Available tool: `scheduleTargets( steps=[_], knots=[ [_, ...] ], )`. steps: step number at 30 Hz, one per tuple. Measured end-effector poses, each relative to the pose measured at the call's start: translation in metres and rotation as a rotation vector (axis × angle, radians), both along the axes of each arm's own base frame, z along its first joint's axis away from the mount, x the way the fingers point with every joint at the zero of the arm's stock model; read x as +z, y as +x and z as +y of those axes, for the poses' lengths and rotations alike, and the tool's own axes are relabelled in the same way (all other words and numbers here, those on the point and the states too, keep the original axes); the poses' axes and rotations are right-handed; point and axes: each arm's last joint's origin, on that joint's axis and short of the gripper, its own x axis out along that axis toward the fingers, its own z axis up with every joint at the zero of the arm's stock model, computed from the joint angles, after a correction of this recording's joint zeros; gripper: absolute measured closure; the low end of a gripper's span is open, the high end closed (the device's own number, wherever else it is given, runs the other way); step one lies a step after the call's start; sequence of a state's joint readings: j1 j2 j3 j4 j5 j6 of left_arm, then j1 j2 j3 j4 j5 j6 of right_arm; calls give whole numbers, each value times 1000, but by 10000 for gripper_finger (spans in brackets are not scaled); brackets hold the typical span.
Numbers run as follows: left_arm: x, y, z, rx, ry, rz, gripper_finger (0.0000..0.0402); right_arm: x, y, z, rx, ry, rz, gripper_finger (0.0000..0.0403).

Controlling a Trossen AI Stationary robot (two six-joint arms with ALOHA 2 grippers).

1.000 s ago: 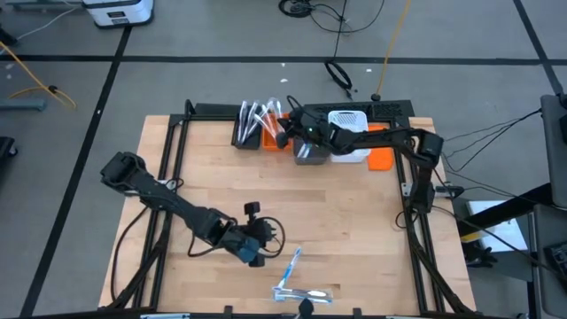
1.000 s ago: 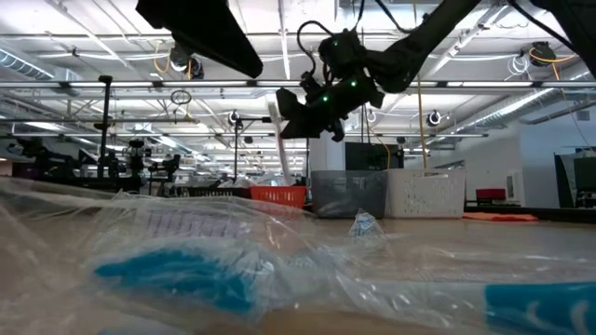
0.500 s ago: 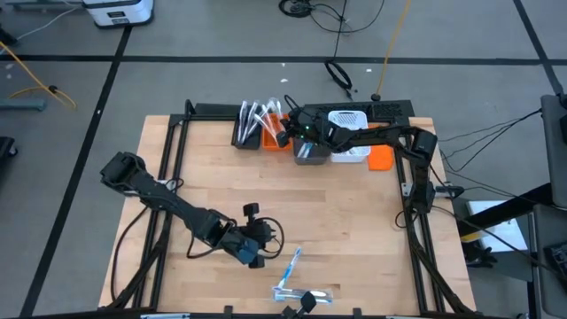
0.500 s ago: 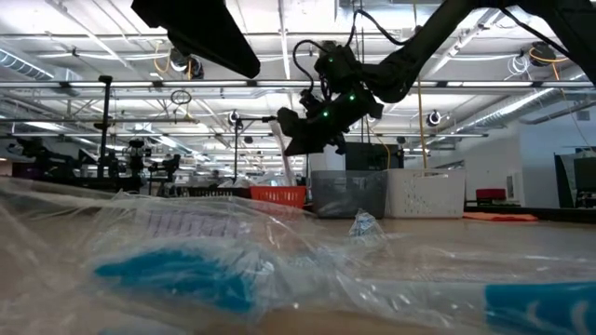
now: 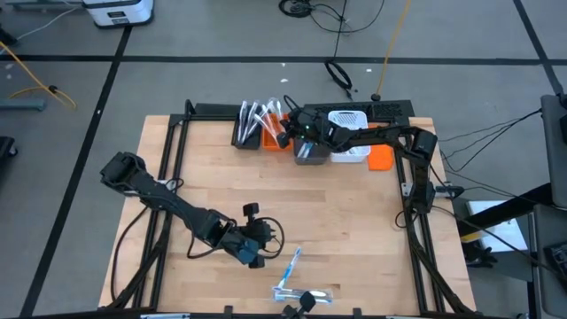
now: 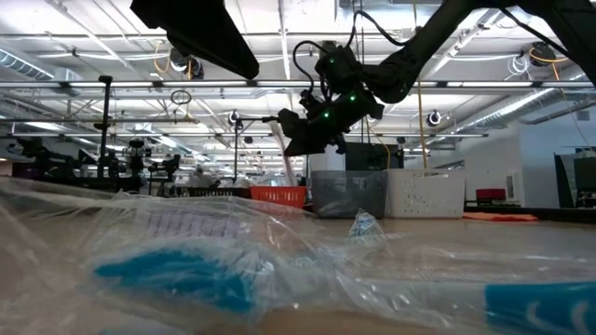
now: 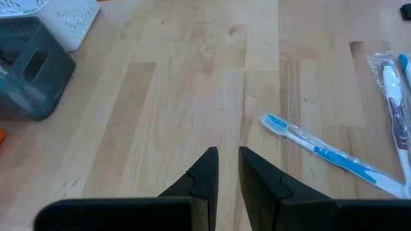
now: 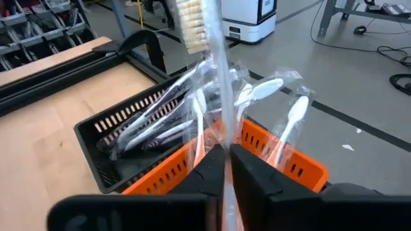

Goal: Pick & Place Toothbrushes
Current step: Put the orange toothbrush into the orange basket, then put the blue toothbrush into the black transparent bin

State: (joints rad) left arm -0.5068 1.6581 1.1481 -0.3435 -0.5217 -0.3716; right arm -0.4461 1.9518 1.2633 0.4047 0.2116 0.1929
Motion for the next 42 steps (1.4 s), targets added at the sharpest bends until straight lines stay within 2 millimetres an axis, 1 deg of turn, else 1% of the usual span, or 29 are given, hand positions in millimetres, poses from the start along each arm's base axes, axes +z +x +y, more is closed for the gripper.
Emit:
scheduleTargets(
  steps=[6, 13, 20, 26, 28, 32, 37, 42],
  knots=[
    [0, 0, 0, 2, -1, 2, 339, -10, -6, 0, -50, -6, 39, 332],
    [0, 0, 0, 1, 2, 4, 339, -13, -9, -1, -55, 1, 38, 283],
    [0, 0, 0, 0, 2, 4, 339, -11, -7, 0, -49, -6, 20, 266],
    [-1, -1, 1, 2, 9, 20, 339, -11, -2, 11, -12, -16, 24, 271],
    [-2, -2, 1, 5, 10, 26, 339, -8, 1, 18, 41, -23, 30, 272],
    [-2, -2, 1, 4, 9, 25, 339, -5, 8, 35, 209, -11, 8, 272],
    [-2, -5, -5, -18, 11, 24, 339, -7, 16, 58, 451, 29, 14, 272],
    [-1, -9, -11, -40, 13, 21, 339, -10, 21, 85, 634, 98, 27, 273]
  ],
)
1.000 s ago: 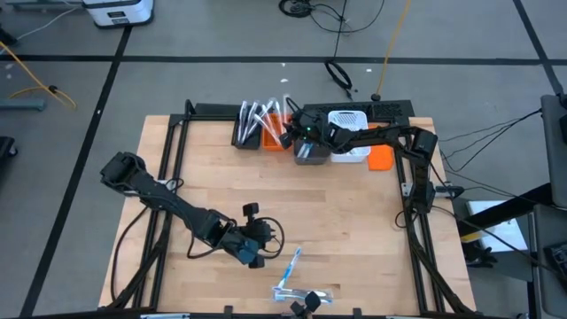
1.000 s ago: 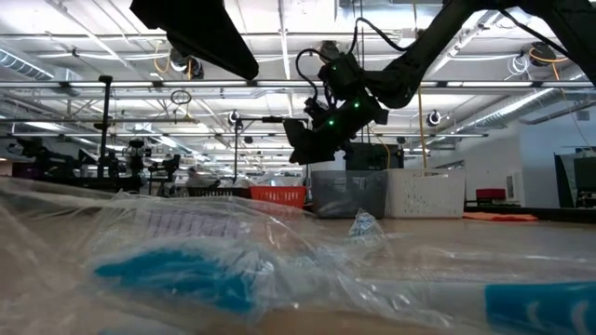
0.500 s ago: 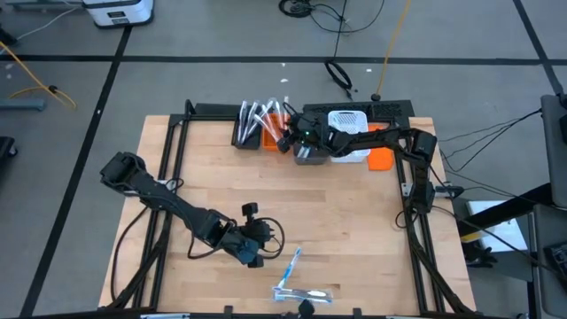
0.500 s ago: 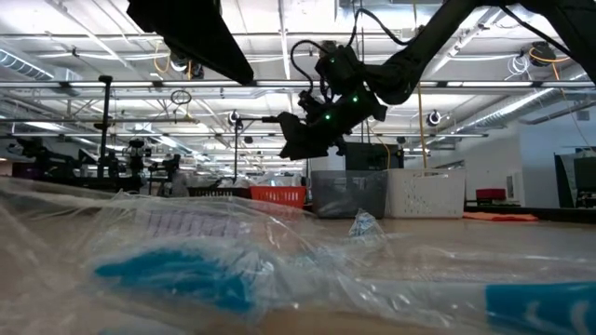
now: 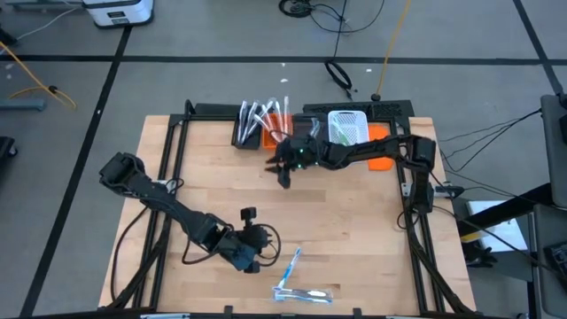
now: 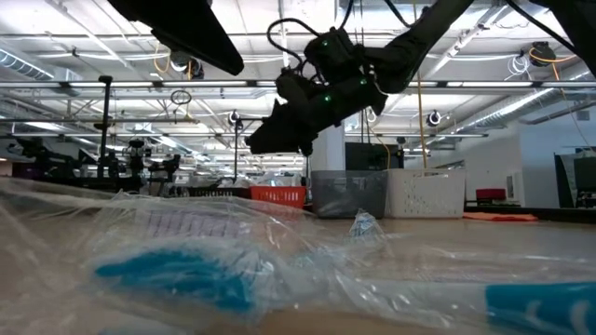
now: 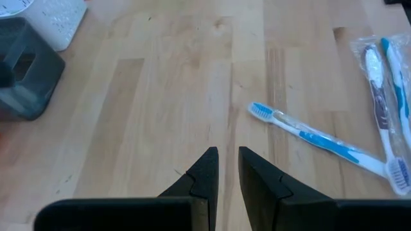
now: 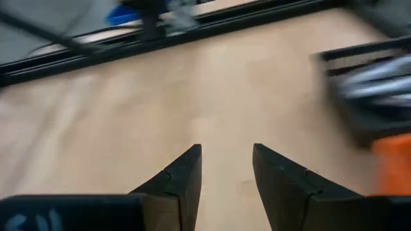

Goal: Pick & Place Toothbrushes
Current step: Put the blue toothbrush into the black transparent bin

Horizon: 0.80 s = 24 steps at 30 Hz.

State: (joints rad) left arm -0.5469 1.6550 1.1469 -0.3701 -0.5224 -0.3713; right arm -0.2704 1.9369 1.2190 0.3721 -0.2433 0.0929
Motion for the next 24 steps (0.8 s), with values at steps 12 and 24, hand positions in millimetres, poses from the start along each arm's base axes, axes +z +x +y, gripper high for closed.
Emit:
scheduleTargets(
  steps=[12, 24],
  knots=[
    [19, -20, -8, -10, -1, -33, 339, -12, 5, 101, 365, 105, 145, 273],
    [19, -46, -18, 5, 58, 29, 339, -20, -12, 200, 596, 105, 266, 273]
  ],
)
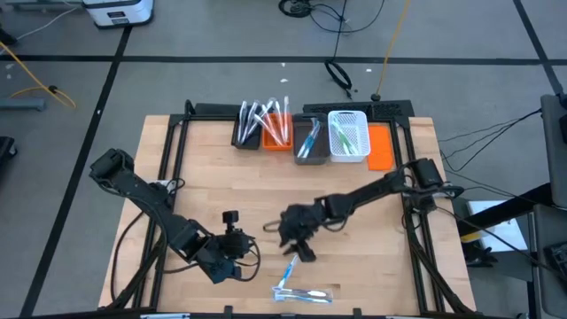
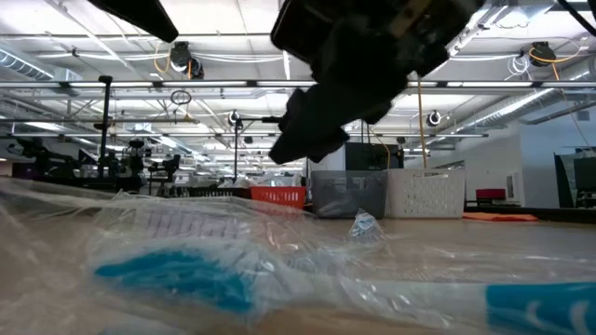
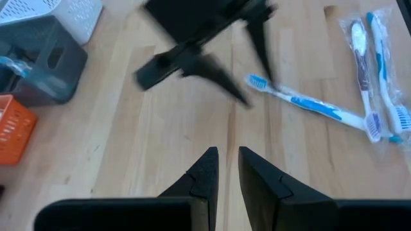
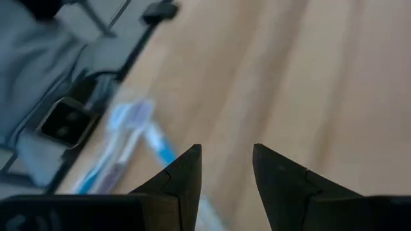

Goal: Pick & Place Toothbrushes
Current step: Put the blue toothbrush into the black transparent bin

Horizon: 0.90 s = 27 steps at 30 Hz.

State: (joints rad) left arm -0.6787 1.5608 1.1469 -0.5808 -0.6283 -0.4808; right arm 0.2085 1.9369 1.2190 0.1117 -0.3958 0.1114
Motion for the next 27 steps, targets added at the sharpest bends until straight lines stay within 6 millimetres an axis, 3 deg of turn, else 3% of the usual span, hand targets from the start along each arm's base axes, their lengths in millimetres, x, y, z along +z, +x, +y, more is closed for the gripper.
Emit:
scheduleTargets(
  steps=[11, 20, 27],
  knots=[
    [0, -1, -1, -15, 12, 4, 339, -6, -21, 51, 86, -33, 90, 273],
    [0, 0, 0, -20, 22, 5, 339, -13, -33, 66, -24, -358, 44, 273],
    [0, 1, 1, -15, 21, 4, 339, -17, -40, 71, 2, -422, 78, 273]
  ],
)
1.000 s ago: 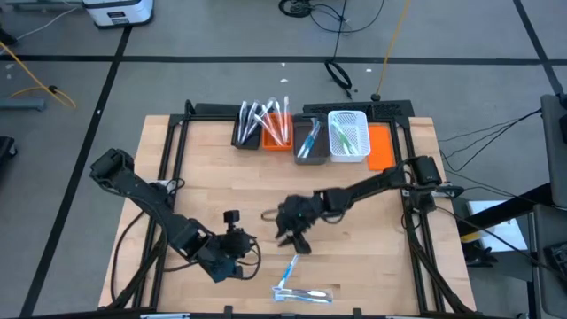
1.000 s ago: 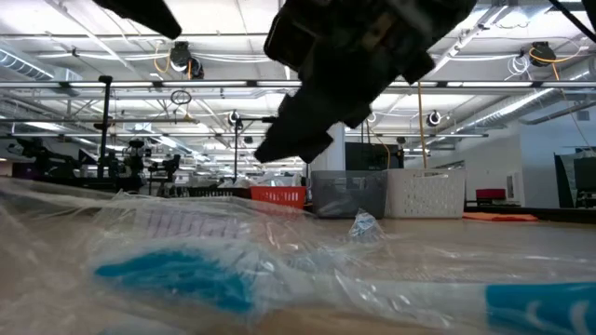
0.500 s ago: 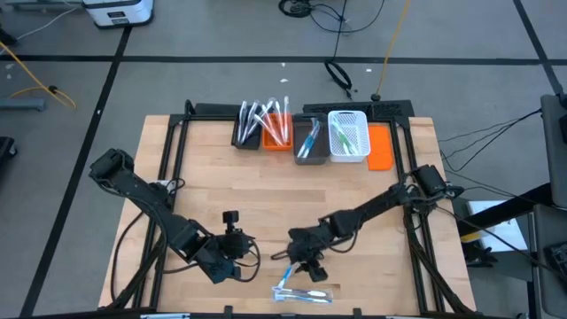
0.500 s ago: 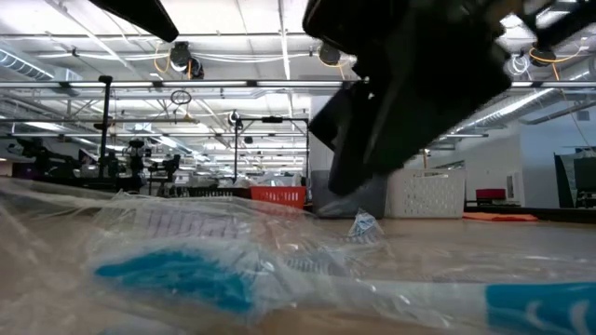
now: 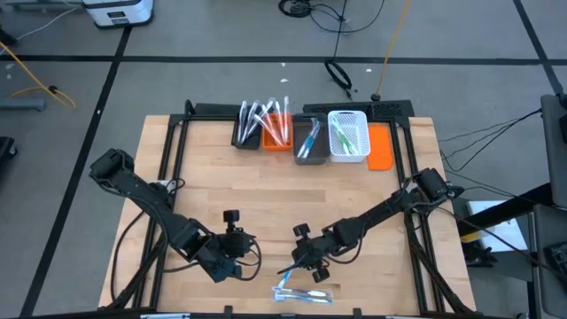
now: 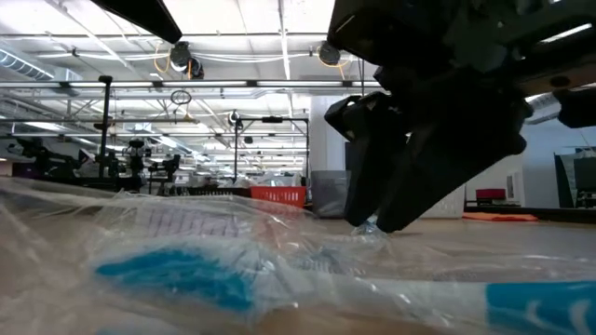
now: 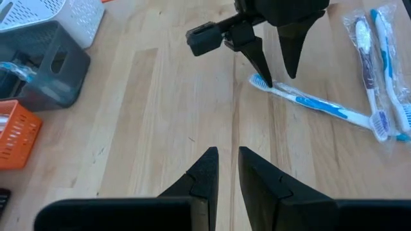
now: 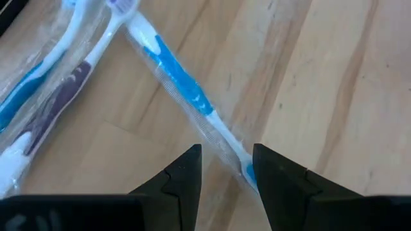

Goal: Pick & Place Toothbrushes
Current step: Put the blue toothbrush into the black transparent bin

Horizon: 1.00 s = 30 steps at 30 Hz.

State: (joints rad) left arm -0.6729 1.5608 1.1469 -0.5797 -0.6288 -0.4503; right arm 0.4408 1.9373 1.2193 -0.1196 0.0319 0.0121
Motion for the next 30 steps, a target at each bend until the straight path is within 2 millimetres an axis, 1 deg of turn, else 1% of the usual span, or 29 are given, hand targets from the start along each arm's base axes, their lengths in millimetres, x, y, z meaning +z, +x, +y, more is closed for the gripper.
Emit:
scheduleTargets(
  steps=[7, 12, 14, 17, 23, 27, 30],
  knots=[
    [0, 0, 0, 1, -1, -2, 339, -3, -2, -4, -24, -85, -10, 273],
    [0, 1, 0, 0, -1, -4, 339, -14, -9, -7, -22, -96, 6, 273],
    [0, 1, 0, -1, 0, -3, 339, -18, -10, -8, -51, -85, -14, 276],
    [0, 1, 1, 4, 0, -4, 339, -22, -12, -9, -77, -60, -29, 298],
    [0, 4, 4, 16, -1, -4, 339, -22, -12, -9, -70, -68, -34, 390],
    [0, 4, 5, 19, -1, -4, 339, -22, -12, -10, -91, -94, -45, 396],
    [0, 4, 5, 19, -1, -4, 339, -17, -13, -12, -105, -128, -60, 401]
  ],
)
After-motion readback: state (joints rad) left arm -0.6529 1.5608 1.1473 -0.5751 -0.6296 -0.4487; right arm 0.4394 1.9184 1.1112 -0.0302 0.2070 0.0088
